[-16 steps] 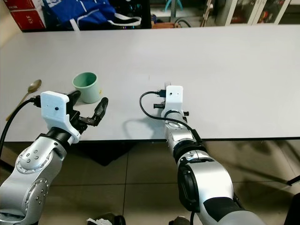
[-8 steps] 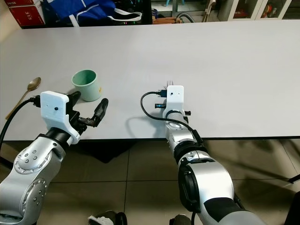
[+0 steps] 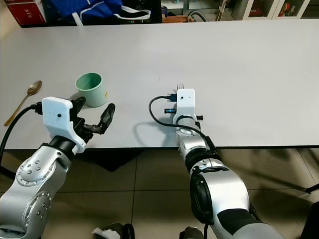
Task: Setting the table
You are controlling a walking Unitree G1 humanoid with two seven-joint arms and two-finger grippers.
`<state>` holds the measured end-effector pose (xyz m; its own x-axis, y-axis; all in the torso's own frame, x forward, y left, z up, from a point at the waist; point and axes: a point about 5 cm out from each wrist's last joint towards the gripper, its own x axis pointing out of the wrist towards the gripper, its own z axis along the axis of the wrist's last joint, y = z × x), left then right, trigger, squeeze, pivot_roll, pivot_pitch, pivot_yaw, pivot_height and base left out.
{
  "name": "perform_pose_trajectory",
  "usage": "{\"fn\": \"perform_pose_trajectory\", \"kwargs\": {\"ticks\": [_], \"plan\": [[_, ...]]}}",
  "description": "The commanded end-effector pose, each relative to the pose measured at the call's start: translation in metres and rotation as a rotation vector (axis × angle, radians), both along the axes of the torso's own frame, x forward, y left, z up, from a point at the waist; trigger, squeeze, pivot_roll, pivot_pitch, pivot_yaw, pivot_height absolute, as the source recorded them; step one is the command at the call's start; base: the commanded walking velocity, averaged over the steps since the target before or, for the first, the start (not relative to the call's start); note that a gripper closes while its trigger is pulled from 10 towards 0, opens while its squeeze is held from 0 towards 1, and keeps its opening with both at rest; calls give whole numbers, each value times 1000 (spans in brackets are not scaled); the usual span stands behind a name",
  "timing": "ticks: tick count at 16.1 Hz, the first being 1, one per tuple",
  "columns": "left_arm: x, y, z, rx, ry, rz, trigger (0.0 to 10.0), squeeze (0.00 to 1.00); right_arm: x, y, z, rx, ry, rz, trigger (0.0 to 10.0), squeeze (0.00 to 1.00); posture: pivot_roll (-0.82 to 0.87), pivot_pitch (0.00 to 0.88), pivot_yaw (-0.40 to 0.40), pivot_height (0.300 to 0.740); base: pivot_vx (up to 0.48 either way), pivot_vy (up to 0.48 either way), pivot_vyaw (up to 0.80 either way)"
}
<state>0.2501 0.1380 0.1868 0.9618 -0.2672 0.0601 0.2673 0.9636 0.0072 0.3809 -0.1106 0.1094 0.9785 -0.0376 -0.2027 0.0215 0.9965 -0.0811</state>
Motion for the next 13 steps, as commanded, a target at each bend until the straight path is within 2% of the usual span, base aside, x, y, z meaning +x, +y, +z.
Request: {"fn": "perform_pose_trajectory", "kwargs": {"ticks": [1, 7, 13], "plan": [[-1, -1, -1, 9, 1, 4, 10000, 0, 1, 5, 2, -13, 1, 23, 10000, 0, 96, 139, 86, 740, 390, 277, 0], [0, -9, -1, 24, 5, -40, 10000, 0, 0, 3, -1, -19, 10, 19, 10000, 0, 91, 136, 89, 740, 460, 0, 0], [0, -15, 2, 1, -5, -69, 10000, 0, -2, 2, -4, -26, 17, 15, 10000, 0, 83, 138, 92, 740, 0, 0, 0]]}}
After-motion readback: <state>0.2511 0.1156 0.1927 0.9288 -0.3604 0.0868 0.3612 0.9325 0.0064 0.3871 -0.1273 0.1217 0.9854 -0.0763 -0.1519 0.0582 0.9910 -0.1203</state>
